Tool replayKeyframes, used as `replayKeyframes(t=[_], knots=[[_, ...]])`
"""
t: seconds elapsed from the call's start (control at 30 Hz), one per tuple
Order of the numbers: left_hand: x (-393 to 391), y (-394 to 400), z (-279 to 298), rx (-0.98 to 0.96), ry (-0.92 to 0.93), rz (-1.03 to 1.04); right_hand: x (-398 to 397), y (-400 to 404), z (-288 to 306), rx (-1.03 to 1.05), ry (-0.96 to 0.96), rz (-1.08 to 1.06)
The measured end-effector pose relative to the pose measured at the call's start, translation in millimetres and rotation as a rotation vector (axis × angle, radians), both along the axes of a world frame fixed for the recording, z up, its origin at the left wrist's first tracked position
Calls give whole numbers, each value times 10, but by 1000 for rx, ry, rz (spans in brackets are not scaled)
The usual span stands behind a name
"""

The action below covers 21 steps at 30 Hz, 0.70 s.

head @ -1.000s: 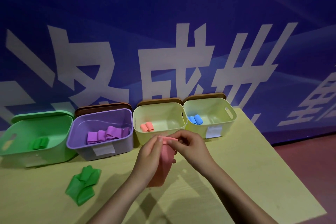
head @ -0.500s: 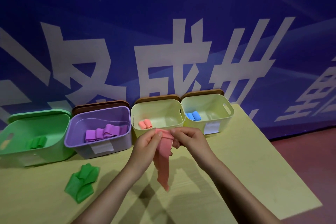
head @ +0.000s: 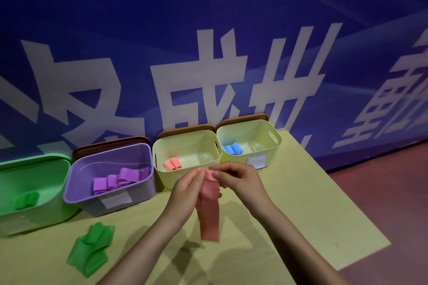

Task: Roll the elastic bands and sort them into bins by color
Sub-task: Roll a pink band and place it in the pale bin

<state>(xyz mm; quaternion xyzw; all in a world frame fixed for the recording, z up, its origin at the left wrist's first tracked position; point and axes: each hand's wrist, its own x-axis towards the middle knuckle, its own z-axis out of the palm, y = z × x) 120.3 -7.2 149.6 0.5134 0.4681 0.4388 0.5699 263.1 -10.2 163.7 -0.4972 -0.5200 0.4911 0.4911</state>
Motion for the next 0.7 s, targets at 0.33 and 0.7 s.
replayKeyframes(t=[0.33, 0.7], knots=[[61, 17, -16, 68, 74, -49, 94, 5, -71, 22, -85, -36], [3, 53, -101, -214, -305, 93, 18, 70, -272, 680, -688, -66]])
